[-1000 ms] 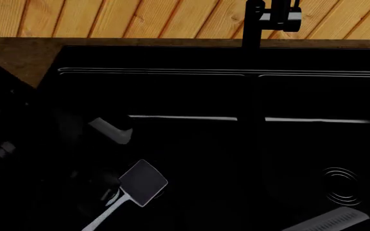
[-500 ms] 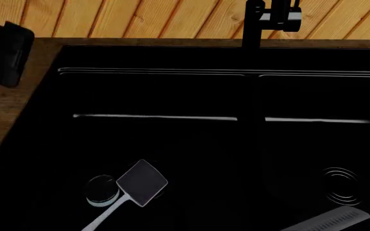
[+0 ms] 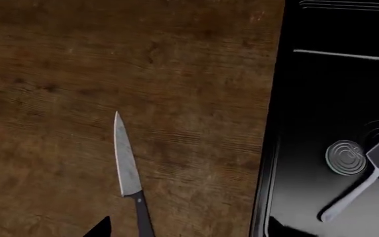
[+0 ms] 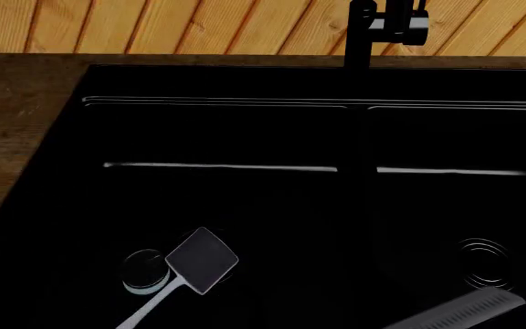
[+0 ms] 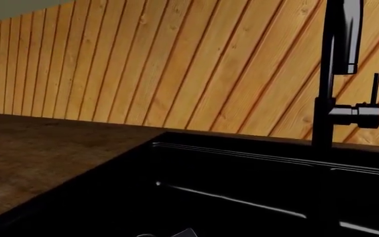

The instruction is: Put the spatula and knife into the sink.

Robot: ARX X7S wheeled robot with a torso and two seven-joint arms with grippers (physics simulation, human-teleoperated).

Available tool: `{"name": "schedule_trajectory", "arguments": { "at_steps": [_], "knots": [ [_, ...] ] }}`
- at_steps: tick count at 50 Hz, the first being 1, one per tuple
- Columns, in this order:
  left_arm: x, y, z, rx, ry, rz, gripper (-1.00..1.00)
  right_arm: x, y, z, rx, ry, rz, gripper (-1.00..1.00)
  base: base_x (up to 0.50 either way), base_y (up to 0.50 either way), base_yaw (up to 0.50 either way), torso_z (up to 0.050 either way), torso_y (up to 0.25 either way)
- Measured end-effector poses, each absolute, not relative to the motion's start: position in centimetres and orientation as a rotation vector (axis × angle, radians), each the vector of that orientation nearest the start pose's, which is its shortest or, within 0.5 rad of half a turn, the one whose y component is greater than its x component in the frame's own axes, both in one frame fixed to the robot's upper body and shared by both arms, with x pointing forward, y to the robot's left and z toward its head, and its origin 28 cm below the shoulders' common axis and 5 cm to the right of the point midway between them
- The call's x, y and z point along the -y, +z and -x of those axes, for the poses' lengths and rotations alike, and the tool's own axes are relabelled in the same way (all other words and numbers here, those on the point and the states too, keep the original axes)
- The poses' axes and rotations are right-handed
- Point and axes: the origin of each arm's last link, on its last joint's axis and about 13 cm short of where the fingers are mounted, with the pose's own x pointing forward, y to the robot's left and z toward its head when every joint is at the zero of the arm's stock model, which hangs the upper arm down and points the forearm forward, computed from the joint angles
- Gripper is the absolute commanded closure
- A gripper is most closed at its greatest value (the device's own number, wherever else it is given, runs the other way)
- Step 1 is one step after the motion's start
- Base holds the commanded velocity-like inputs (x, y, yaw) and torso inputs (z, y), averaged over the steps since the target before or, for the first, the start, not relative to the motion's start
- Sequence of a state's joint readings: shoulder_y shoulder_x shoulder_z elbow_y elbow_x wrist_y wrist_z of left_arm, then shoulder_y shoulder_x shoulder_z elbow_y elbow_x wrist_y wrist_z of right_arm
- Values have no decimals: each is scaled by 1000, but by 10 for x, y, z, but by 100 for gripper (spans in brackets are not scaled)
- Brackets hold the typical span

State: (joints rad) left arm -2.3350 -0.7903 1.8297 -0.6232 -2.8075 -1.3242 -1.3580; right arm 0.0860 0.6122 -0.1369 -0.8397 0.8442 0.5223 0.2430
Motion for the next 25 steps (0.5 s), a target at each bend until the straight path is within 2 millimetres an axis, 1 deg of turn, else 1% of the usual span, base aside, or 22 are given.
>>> {"name": "schedule_trajectory", "arguments": {
  "at_steps": [5,12,18,25],
  "knots": [
    [-314,436,-243,-971,344,-37,-100,115,161,-169,118,463,-79,-100,0,0,0,0,0],
    [-324,430,-243,-1050,377,3,-100,114,162,-168,122,471,-80,-100,0,0,0,0,0],
    [-328,427,-247,-1100,399,20,-100,113,161,-168,123,475,-82,-100,0,0,0,0,0],
    [-330,430,-257,-1122,425,20,-100,112,160,-168,124,480,-88,-100,0,0,0,0,0]
  ]
}}
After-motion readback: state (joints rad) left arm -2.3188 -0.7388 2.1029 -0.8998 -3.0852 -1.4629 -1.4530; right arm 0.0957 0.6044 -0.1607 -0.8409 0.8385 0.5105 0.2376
